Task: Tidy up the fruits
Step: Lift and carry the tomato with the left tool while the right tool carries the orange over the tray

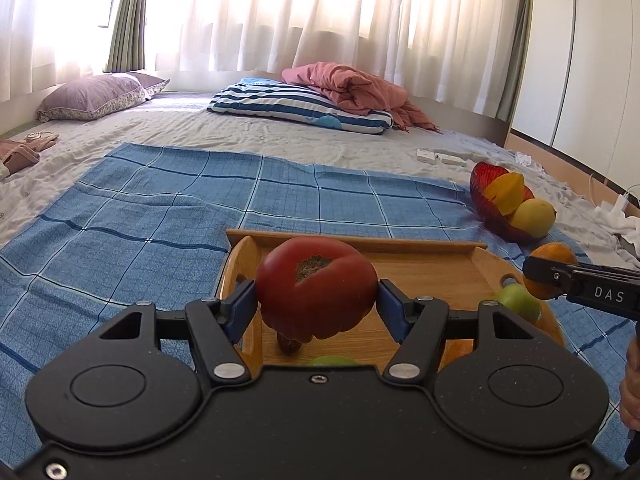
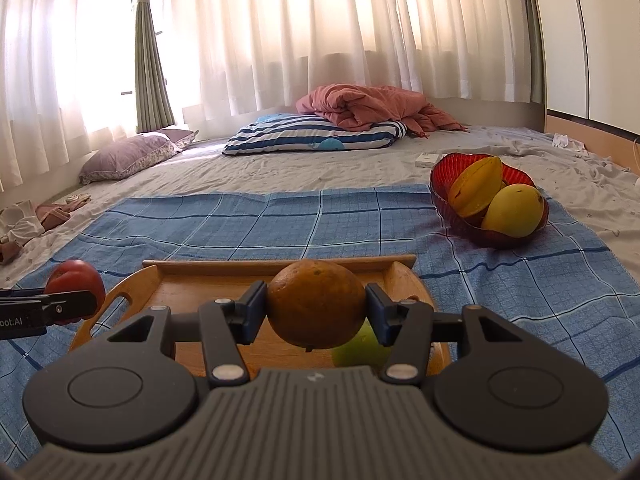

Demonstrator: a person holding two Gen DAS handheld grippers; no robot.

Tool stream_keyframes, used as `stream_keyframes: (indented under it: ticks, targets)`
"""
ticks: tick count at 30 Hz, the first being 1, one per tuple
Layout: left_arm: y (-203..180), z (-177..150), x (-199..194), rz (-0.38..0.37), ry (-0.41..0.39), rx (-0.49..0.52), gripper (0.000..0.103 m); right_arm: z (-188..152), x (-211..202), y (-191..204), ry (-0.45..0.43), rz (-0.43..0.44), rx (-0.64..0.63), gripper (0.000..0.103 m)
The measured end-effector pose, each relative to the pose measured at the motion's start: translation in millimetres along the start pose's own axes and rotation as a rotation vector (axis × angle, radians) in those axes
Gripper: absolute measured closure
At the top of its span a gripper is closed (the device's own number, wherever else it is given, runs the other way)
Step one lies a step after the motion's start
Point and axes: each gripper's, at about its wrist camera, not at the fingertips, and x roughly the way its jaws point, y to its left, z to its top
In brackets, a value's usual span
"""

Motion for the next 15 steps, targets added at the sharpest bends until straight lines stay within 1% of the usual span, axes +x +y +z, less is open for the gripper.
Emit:
stream_keyframes:
  ticks: [15]
  targets:
    - [3,22,44,0.013,0.066,0.005,0.040,21,38,0,0.082,-0.002,0.006,0.046]
